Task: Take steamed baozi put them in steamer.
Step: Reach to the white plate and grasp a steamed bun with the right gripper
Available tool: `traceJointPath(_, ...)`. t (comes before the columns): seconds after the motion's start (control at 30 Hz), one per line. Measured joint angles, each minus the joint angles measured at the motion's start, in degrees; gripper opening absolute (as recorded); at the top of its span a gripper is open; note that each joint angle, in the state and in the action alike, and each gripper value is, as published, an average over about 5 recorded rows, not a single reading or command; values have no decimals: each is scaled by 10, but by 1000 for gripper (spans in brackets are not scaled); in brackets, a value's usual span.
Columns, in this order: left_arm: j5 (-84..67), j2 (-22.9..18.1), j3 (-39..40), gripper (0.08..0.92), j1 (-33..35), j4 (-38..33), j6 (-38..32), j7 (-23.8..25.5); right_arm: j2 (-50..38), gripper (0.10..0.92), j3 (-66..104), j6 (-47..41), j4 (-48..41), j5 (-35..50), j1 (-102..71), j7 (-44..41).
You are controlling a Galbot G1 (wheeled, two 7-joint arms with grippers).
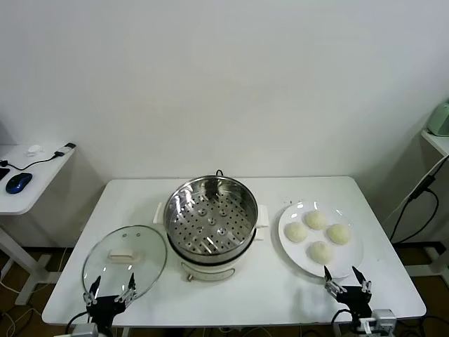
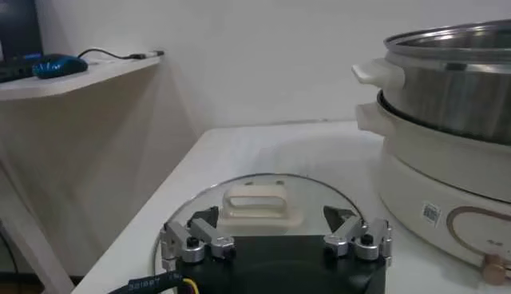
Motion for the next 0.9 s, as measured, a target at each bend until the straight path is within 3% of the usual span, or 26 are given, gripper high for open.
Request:
traceJointPath(0.17,-2,3,4,823,-4,0,0,0,-42,823,-10,-37,-13,-6,69,-20)
traceJointPath(0.4,-7,8,8,823,-3,-3,-4,0,-167,823,-98,-78,-85,-24,248,-108)
traceJointPath(0.63,-8,9,13,823,1,-2,-11,-1,-283,823,-316,-62,-188,-63,496,-282)
traceJointPath(0.9,-7,7,16,823,7,-1,-20,-2,-317,823,-620,26,-324,-101,799,-509)
